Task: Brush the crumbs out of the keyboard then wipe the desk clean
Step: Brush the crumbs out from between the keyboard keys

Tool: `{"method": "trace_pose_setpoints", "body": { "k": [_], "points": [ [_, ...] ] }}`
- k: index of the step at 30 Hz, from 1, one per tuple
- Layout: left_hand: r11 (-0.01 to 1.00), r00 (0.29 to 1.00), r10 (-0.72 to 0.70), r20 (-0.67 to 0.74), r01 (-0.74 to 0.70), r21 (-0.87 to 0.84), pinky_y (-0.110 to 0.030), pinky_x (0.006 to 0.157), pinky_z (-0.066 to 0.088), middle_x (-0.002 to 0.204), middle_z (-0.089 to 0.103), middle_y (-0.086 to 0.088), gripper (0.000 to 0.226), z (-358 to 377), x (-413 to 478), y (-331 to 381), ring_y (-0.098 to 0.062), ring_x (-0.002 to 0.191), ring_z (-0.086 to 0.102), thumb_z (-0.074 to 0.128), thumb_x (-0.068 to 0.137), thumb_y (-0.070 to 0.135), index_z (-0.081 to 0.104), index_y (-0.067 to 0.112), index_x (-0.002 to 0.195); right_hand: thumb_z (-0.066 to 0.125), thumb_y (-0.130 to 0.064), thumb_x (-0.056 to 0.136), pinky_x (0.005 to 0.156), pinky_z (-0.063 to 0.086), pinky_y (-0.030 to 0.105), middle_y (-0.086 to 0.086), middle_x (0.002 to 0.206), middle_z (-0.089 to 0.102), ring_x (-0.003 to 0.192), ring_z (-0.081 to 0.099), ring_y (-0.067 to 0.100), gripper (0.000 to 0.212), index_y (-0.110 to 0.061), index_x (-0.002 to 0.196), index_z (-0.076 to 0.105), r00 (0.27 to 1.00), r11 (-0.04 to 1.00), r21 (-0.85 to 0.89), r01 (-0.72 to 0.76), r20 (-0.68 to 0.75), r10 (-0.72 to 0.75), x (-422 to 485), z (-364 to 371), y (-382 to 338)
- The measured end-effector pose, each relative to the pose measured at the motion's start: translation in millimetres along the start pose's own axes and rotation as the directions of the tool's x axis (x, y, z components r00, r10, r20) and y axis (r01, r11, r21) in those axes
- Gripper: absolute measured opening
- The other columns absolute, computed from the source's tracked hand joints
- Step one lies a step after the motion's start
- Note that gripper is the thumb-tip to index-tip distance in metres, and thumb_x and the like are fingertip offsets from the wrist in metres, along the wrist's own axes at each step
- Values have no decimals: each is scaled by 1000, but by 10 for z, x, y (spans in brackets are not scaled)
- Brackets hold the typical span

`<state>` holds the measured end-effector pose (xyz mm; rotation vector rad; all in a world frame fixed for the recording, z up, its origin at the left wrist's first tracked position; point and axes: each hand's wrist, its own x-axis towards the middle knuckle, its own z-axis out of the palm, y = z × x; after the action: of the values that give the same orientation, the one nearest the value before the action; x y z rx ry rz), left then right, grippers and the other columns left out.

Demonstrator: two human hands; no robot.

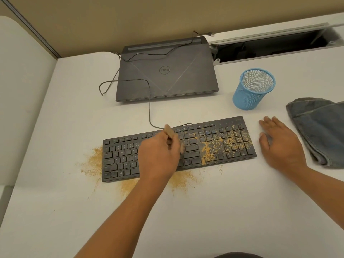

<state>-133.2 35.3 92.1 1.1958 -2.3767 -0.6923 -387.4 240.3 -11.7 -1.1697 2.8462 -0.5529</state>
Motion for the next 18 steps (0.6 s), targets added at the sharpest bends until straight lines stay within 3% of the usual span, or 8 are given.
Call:
{"method": "trace_pose_setpoints", "body": {
  "k": [3, 6, 10, 13, 18],
  "points": [
    [995, 995, -98, -31, 98, 6, -23, 59, 50, 60, 60, 16, 30, 12, 108, -58, 0, 56, 57, 52, 95, 40, 66, 23, 75, 33, -35, 90, 114, 34, 45, 12, 145, 52, 139, 42, 31, 59, -6, 136, 56, 1000, 1000, -6, -3, 4, 3, 2, 3, 2],
    [999, 999, -45, 2, 45, -15, -15, 57, 48, 53, 53, 22, 29, 7, 28, 18, 1, 51, 56, 54, 96, 38, 57, 33, 68, 33, -35, 90, 113, 35, 46, 12, 145, 52, 139, 42, 31, 59, -6, 136, 56, 1000, 1000, -2, -1, 6, 1, 6, -2, -1],
    [988, 965, -150, -215, 138, -69, -6, 53, 39, 56, 57, 18, 31, -79, 223, -152, -1, 50, 56, 54, 97, 35, 67, 25, 71, 32, -37, 90, 113, 35, 46, 13, 145, 52, 138, 43, 31, 61, -6, 136, 57, 1000, 1000, -4, -3, 2, 3, 2, -3, 2],
    [978, 962, -200, -185, 186, -94, -13, 57, 44, 62, 61, 14, 32, 71, 243, -157, 0, 56, 56, 53, 97, 37, 68, 19, 75, 30, -39, 89, 113, 35, 45, 12, 145, 52, 139, 42, 30, 63, -6, 136, 57, 1000, 1000, -3, -7, 7, 7, 10, 2, 13],
    [974, 983, -149, -106, 127, -188, -3, 57, 38, 59, 53, 22, 27, 308, 163, 83, 5, 54, 52, 57, 97, 33, 65, 21, 74, 28, -40, 89, 114, 34, 45, 10, 146, 51, 140, 41, 29, 64, -8, 137, 56, 1000, 1000, -13, -13, 20, 13, 9, 7, 20]
  ]
}}
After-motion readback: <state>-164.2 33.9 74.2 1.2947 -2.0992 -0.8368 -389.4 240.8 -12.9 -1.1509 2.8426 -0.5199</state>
